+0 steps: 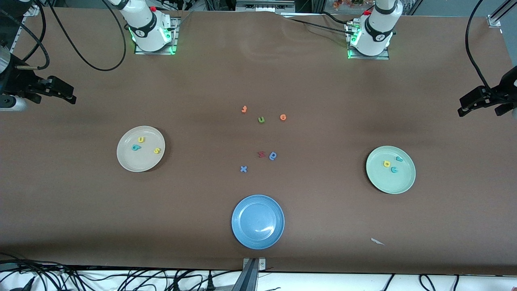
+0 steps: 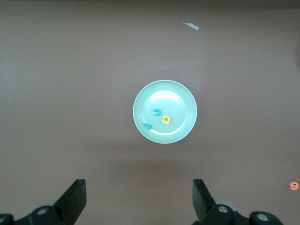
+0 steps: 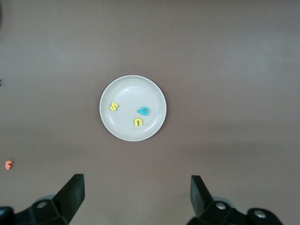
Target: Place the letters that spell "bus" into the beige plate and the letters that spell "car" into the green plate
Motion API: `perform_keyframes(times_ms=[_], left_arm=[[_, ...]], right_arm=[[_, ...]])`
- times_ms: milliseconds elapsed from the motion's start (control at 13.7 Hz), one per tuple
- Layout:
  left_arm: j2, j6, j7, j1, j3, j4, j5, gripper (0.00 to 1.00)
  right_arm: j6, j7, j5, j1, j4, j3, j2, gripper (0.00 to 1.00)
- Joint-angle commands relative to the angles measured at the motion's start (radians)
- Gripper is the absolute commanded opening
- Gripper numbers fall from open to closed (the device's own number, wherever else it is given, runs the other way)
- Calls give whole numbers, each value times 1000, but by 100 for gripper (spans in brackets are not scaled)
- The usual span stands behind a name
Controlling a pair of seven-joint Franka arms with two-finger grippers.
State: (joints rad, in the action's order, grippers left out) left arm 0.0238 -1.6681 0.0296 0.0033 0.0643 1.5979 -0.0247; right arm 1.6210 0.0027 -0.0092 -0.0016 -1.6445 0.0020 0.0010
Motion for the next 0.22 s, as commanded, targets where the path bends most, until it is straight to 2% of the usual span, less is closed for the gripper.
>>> perform_keyframes(times_ms=[0,146], left_arm=[[-4,16,32,0,8,-6,14,100],[-4,16,32,-2,8,-6,14,100]], right_arm=[[-9,3,3,-5,12,7,-4,100],[-10,3,0,-3,12,10,-4,100]])
